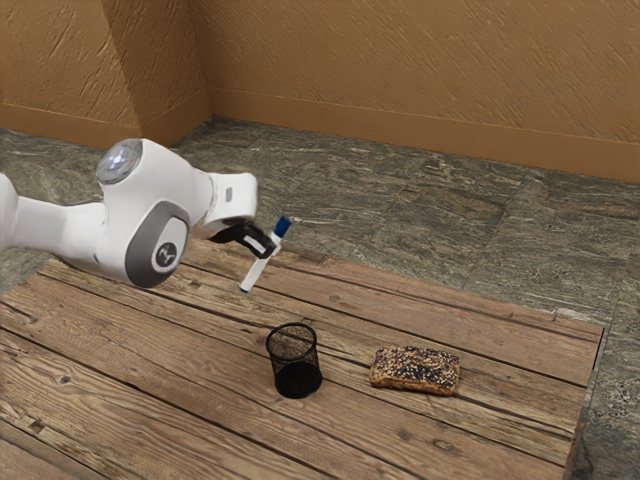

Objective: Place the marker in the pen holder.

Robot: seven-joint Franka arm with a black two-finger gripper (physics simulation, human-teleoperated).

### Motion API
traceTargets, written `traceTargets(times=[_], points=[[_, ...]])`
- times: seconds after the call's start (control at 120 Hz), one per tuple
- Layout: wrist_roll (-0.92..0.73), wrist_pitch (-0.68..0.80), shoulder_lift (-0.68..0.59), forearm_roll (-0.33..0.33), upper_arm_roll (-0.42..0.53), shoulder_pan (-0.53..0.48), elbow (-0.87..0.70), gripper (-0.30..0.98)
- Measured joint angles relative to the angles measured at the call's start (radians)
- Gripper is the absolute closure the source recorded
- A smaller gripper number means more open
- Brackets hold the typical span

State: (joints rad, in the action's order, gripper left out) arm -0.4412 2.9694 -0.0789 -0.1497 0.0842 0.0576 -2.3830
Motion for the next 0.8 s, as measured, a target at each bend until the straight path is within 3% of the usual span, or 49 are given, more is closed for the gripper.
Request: traceTargets(times=[0.35, 0.8], points=[[-0.014, 0.218, -0.003, -0.062, 0.158, -0.025, -0.110, 0.67], [-0.024, 0.311, 0.136, -0.098, 0.216, -0.022, -0.121, 0.66]])
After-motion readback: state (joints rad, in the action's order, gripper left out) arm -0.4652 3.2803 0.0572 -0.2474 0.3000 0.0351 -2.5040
